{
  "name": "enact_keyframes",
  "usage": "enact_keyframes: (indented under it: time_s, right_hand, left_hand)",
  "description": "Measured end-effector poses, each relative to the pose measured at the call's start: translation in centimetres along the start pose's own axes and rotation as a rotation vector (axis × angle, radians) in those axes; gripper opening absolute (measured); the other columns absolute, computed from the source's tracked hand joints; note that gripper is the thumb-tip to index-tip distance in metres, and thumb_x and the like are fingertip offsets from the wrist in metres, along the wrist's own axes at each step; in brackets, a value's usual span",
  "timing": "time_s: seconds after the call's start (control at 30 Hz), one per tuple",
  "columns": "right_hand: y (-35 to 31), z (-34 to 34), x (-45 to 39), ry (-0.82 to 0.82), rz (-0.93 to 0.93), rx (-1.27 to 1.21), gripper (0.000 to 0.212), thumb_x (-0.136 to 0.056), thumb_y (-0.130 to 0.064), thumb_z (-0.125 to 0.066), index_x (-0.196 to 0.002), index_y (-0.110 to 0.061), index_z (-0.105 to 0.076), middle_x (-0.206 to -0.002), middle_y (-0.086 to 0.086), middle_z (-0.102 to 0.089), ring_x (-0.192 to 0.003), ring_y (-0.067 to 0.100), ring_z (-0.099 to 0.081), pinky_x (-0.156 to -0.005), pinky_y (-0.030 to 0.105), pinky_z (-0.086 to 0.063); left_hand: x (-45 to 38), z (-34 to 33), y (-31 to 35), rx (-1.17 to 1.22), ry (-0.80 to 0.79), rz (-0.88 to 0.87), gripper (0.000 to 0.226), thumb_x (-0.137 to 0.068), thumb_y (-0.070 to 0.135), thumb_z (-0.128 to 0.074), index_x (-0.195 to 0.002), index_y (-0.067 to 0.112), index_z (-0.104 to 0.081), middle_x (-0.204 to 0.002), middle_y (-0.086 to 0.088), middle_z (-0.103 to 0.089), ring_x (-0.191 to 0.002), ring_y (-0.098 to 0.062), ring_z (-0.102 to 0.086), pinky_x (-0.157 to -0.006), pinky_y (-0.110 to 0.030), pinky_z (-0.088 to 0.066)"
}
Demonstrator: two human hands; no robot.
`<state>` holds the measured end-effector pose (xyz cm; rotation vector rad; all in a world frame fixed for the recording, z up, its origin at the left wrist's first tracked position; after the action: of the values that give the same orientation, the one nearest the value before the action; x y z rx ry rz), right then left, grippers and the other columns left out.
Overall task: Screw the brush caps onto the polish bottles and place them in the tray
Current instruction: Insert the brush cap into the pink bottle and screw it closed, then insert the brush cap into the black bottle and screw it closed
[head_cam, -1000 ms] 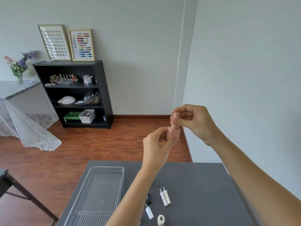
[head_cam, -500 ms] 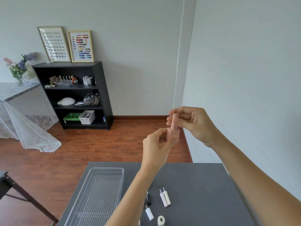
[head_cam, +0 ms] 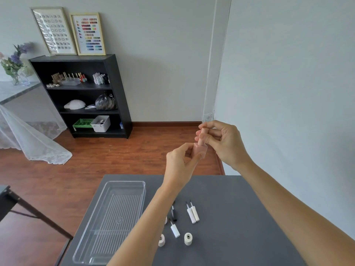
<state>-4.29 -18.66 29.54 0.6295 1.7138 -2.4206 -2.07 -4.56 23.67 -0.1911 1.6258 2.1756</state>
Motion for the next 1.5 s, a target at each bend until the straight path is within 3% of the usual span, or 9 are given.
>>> enact_keyframes:
  time_s: [0.27, 0.37, 0.57, 0.67, 0.77, 0.9, 1.07, 1.37, 1.5]
  right_hand:
    - [8.2, -2.2, 3.3, -0.036, -0.141, 0.168, 0.008, -0.087, -0.012, -0.071, -0.095, -0.014, -0.069, -0.080, -0.008, -0.078, -0.079, -0.003, -0.072, -0.081, 0.009, -0.050]
    - [13.1, -2.2, 5.0, -0.027, -0.251, 0.257, 0.004, -0.086, -0.009, -0.071, -0.088, -0.012, -0.069, -0.074, -0.010, -0.076, -0.076, -0.006, -0.070, -0.079, 0.006, -0.045]
    - [21.5, -1.8, 8.1, -0.063, -0.449, 0.448, 0.006, -0.083, -0.005, -0.070, -0.082, -0.010, -0.071, -0.071, -0.009, -0.073, -0.074, 0.009, -0.068, -0.081, 0.023, -0.047]
    - [24.3, -1.8, 8.8, -0.079, -0.500, 0.507, 0.005, -0.084, -0.005, -0.068, -0.083, -0.009, -0.070, -0.073, -0.005, -0.071, -0.078, 0.022, -0.067, -0.072, 0.004, -0.039]
    - [25.9, -1.8, 9.1, -0.079, -0.545, 0.491, 0.002, -0.084, -0.004, -0.069, -0.083, -0.005, -0.067, -0.065, -0.012, -0.069, -0.069, 0.006, -0.066, -0.068, -0.005, -0.035]
    - [27.4, -2.0, 8.8, -0.080, -0.561, 0.478, 0.005, -0.084, -0.002, -0.068, -0.081, -0.005, -0.064, -0.061, -0.017, -0.068, -0.062, -0.017, -0.061, -0.068, -0.006, -0.036]
    - [29.0, -2.2, 9.0, -0.053, -0.568, 0.506, 0.004, -0.086, -0.007, -0.067, -0.082, -0.009, -0.065, -0.077, 0.000, -0.072, -0.072, 0.015, -0.064, -0.067, 0.000, -0.039]
    - [25.2, -4.4, 10.2, 0.059, -0.351, 0.580, 0.029, -0.090, -0.004, -0.059, -0.118, -0.014, -0.059, -0.082, -0.009, -0.064, -0.095, 0.007, -0.051, -0.082, 0.004, -0.033]
    - [24.8, -10.7, 11.6, -0.238, -0.369, 0.498, 0.009, -0.089, -0.005, -0.063, -0.096, -0.009, -0.066, -0.089, 0.001, -0.064, -0.083, 0.017, -0.059, -0.083, 0.015, -0.043]
  left_hand:
    - [1.5, -1.2, -9.1, -0.138, -0.344, 0.182, 0.036, -0.076, 0.034, -0.083, -0.110, 0.033, -0.070, -0.094, 0.017, -0.073, -0.085, 0.007, -0.067, -0.077, -0.002, -0.045]
    - [2.2, -0.5, -14.1, -0.252, -0.362, 0.277, 0.040, -0.081, 0.028, -0.080, -0.119, 0.024, -0.068, -0.102, 0.011, -0.072, -0.092, -0.002, -0.067, -0.086, -0.012, -0.047]
    - [3.3, 0.0, -23.2, -0.455, -0.401, 0.451, 0.042, -0.090, 0.010, -0.068, -0.131, 0.008, -0.059, -0.125, -0.008, -0.067, -0.114, -0.022, -0.062, -0.100, -0.027, -0.042]
    - [3.6, -0.9, -26.4, -0.499, -0.467, 0.508, 0.047, -0.091, 0.002, -0.061, -0.137, 0.008, -0.054, -0.134, -0.009, -0.062, -0.123, -0.024, -0.057, -0.104, -0.030, -0.041]
    - [3.8, -1.7, -28.5, -0.494, -0.513, 0.534, 0.050, -0.090, -0.001, -0.059, -0.139, 0.011, -0.053, -0.135, -0.009, -0.061, -0.126, -0.025, -0.055, -0.106, -0.031, -0.040]
    - [3.7, -2.4, -29.9, -0.446, -0.559, 0.522, 0.050, -0.085, -0.001, -0.067, -0.132, 0.014, -0.060, -0.127, -0.006, -0.066, -0.119, -0.023, -0.060, -0.105, -0.031, -0.043]
    - [3.8, -2.8, -30.8, -0.424, -0.560, 0.504, 0.045, -0.081, 0.000, -0.074, -0.123, 0.016, -0.066, -0.116, -0.003, -0.071, -0.109, -0.022, -0.064, -0.102, -0.034, -0.046]
    - [3.9, -0.9, -30.8, -0.308, -0.358, 0.516, 0.025, -0.079, 0.019, -0.080, -0.096, 0.018, -0.063, -0.092, 0.005, -0.072, -0.090, -0.013, -0.068, -0.083, -0.027, -0.050]
    - [3.7, 1.4, -29.7, -0.277, -0.224, 0.524, 0.029, -0.077, 0.018, -0.081, -0.087, 0.017, -0.054, -0.088, 0.007, -0.070, -0.085, -0.013, -0.069, -0.077, -0.024, -0.049]
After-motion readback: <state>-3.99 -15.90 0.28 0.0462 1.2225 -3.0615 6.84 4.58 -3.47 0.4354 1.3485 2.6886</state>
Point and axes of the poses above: each hand's wrist, its own x-axis away from the middle knuckle, its own z-axis out of the back of the hand, y = z × x, the point moved 7 cm from there along -x, towards the middle knuckle
